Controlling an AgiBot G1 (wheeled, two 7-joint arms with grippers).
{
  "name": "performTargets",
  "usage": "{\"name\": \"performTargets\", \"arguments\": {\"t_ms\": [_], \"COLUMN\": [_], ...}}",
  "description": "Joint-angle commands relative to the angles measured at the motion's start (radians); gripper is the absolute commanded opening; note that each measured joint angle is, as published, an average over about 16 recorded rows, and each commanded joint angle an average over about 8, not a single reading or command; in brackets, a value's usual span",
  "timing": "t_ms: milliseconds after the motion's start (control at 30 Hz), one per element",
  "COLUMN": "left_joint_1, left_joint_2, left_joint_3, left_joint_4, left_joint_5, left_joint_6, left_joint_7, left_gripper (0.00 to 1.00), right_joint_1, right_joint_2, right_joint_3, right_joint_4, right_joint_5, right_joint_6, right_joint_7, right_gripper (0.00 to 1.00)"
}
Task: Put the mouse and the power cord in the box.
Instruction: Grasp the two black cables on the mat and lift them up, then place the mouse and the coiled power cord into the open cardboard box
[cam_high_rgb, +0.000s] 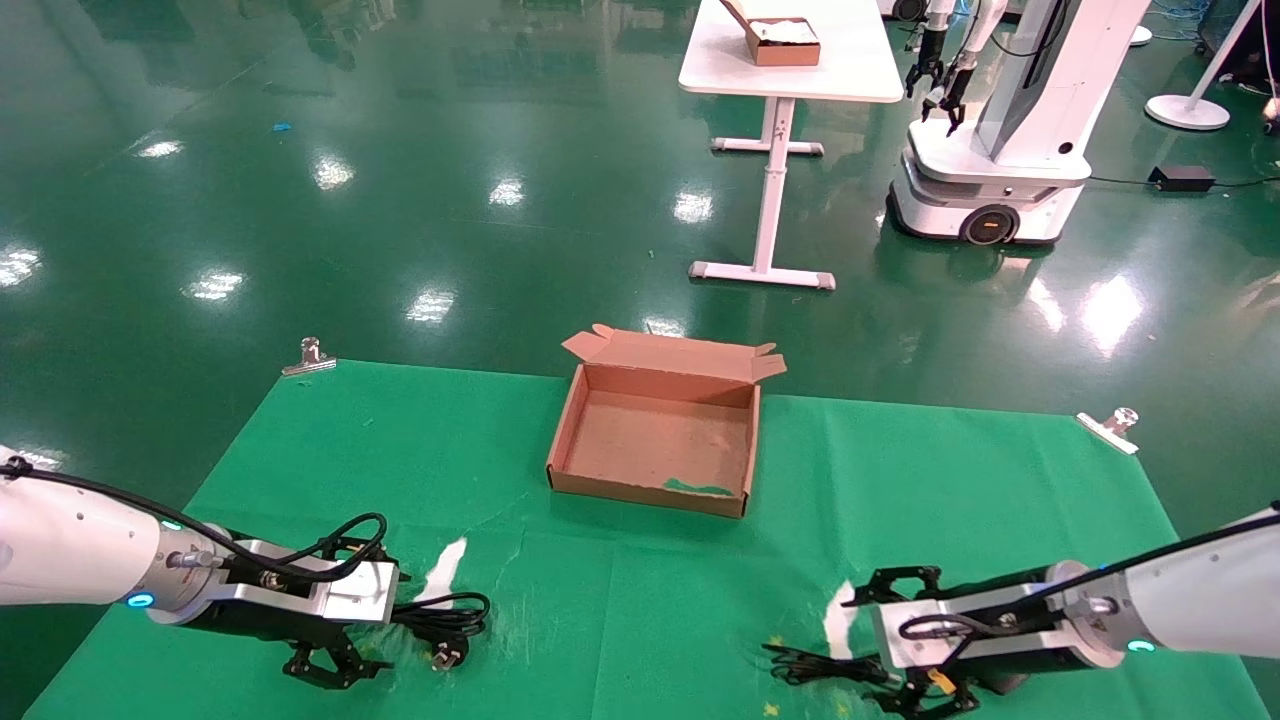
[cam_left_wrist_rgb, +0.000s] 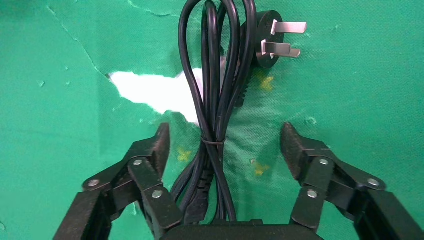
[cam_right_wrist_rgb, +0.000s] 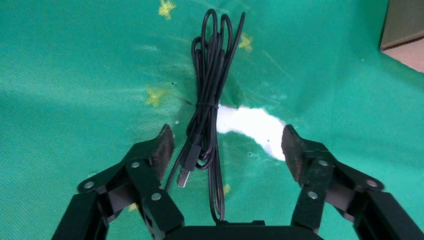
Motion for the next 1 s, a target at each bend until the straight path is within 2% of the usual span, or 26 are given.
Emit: {"name": "performTargets", "arguments": {"t_ms": [33,833,1000], "left_joint_1": [0.001,0.003,-0.005], "left_joint_2": [-0.001,-0.003,-0.012], "left_joint_3": [-0.001,-0.002,-0.011], "left_joint_4": [-0.002,-0.007,-0.002], "left_joint_5": [-0.001,-0.005,-0.016], "left_joint_6": [0.000,0.000,0.005], "left_joint_7": [-0.001,-0.004,-0.014], "left_gripper": [0.00,0.00,0.00], "right_joint_1": [-0.001,-0.003,0.000], "right_joint_2": [0.001,0.004,0.034], "right_joint_3": [0.000,0.003,0.040], "right_joint_4": [0.002,0.007,-0.015], "right_joint_5": [0.001,0.005,0.058], "right_joint_6": [0.000,-0.001,-0.011], "right_joint_7": [0.001,0.004,0.030], "right_gripper": [0.00,0.00,0.00]}}
